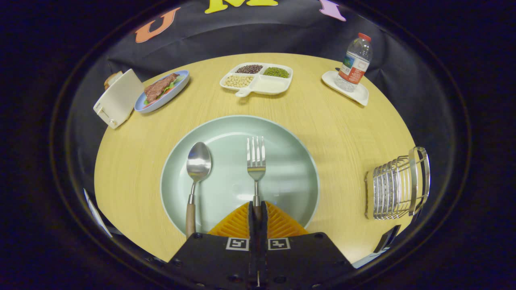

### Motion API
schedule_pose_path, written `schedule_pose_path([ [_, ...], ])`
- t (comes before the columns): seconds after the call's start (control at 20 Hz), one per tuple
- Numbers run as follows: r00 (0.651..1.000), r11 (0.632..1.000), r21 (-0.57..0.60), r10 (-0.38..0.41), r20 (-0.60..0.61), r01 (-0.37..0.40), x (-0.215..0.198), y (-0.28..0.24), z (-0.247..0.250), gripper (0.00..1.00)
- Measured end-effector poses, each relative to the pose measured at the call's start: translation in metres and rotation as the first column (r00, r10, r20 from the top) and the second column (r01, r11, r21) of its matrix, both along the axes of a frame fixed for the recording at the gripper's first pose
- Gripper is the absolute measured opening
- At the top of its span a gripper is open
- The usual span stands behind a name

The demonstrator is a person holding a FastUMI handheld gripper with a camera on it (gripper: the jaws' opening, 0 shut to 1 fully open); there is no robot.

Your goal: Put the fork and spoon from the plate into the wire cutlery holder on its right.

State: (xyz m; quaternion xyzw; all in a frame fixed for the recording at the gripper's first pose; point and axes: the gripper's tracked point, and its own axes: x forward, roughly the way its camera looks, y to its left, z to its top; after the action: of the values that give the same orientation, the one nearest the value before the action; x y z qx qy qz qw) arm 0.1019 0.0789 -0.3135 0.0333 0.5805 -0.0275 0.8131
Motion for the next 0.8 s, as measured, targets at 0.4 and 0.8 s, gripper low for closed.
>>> schedule_pose_path([
  [0.4, 0.999, 0.999, 0.032, 0.006, 0.035, -0.007, -0.011, -0.006, 0.038, 0.0],
  [0.8, 0.995, 0.999, 0.038, -0.02, 0.093, 0.016, -0.038, -0.048, 0.085, 0.01],
])
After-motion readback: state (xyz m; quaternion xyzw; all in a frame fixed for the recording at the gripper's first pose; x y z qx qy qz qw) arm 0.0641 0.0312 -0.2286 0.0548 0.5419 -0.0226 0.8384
